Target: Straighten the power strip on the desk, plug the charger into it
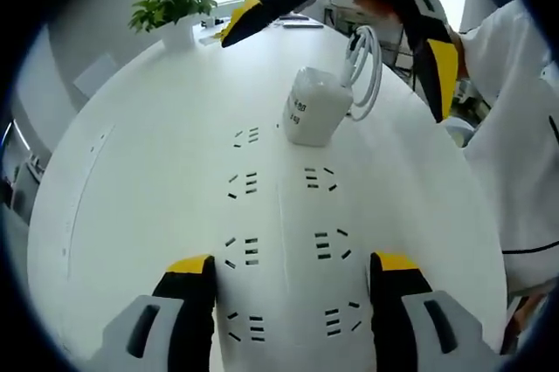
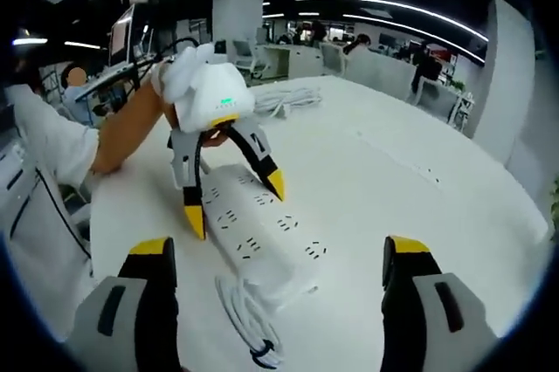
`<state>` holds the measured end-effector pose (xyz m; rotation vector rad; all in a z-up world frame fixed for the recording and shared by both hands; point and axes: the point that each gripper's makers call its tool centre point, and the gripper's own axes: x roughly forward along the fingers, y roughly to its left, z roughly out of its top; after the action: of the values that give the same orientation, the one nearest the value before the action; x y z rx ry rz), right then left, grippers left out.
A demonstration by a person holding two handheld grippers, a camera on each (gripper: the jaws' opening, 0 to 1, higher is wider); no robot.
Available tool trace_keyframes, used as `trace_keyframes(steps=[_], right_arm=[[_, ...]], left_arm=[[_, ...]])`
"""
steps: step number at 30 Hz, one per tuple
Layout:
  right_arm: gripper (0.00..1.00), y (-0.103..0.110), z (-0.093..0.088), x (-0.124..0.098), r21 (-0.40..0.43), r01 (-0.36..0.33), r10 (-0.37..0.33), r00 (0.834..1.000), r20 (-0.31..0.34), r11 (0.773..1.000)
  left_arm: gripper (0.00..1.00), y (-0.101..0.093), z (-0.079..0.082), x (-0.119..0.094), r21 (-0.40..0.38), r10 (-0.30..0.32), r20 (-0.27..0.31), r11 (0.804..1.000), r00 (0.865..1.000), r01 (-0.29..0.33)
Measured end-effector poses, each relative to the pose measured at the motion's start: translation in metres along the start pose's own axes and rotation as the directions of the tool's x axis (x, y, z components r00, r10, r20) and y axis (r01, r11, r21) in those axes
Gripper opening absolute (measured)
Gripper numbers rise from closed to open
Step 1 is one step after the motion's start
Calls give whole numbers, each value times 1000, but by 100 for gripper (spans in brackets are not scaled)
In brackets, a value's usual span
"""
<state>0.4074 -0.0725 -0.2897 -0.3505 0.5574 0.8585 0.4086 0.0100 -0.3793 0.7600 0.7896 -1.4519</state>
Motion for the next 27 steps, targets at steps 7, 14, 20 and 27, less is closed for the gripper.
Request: trace_keyframes(steps=[7, 14, 20, 27], right_arm=[[97, -8, -2, -6, 82, 35, -40, 997, 67, 996], [97, -9, -7, -13, 105, 65, -75, 993, 93, 992], [97, -8, -5, -25, 176, 68, -96, 983, 158, 982], [97, -2, -12, -28, 194, 62, -96, 981, 169, 979]], left_arm=[[74, 0, 3, 3, 3, -3, 10, 1000, 1000, 3], [77, 0, 6, 5, 15, -10, 25, 1000, 1000, 10], [96, -9, 11, 13, 64, -46, 31, 997, 998, 44], [96, -12, 14, 14, 39, -17, 48, 999, 999, 16]])
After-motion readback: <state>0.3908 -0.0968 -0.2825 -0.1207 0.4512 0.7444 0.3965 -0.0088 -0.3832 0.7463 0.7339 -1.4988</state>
